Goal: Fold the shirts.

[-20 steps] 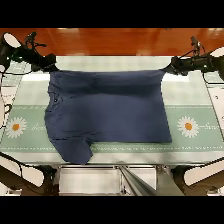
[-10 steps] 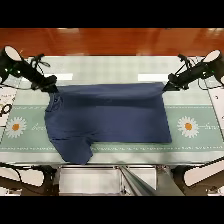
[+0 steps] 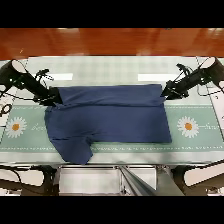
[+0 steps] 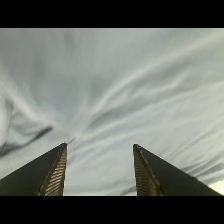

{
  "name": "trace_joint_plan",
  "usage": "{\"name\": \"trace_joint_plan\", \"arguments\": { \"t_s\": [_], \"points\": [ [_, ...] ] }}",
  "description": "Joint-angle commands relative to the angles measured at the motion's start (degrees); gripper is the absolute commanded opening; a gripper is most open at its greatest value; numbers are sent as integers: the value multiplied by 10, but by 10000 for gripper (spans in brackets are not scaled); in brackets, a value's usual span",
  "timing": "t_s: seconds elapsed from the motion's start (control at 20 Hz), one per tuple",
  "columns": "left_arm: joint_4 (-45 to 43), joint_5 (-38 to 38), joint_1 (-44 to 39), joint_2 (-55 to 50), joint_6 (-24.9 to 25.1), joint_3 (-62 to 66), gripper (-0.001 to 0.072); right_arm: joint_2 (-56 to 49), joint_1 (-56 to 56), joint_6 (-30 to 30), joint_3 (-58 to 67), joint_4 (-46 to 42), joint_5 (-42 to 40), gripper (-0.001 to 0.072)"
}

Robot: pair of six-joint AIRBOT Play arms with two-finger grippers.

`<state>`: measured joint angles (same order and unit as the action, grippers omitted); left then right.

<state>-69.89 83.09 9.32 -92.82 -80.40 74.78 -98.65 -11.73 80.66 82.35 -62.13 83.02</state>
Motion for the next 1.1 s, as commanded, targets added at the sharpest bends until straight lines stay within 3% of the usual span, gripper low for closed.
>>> {"name": "trace_joint_plan", "arguments": {
  "t_s": [0.0,0.2,0.4,0.5,0.7,1.05],
  "points": [
    [-4,16,24,57,13,-25,507,65,-19,6,-9,-16,1,415],
    [-9,-27,127,193,19,-154,506,214,-70,22,-170,-25,-86,417],
    [95,-83,297,325,20,-339,506,403,-103,-43,-432,52,-199,417],
    [116,-80,356,360,14,-408,507,472,-104,-80,-525,118,-209,417],
    [42,-51,346,357,-4,-457,506,524,-104,-124,-602,200,-199,417],
    [34,-49,246,335,-13,-464,507,524,-104,-129,-603,206,-207,417]
  ]
}}
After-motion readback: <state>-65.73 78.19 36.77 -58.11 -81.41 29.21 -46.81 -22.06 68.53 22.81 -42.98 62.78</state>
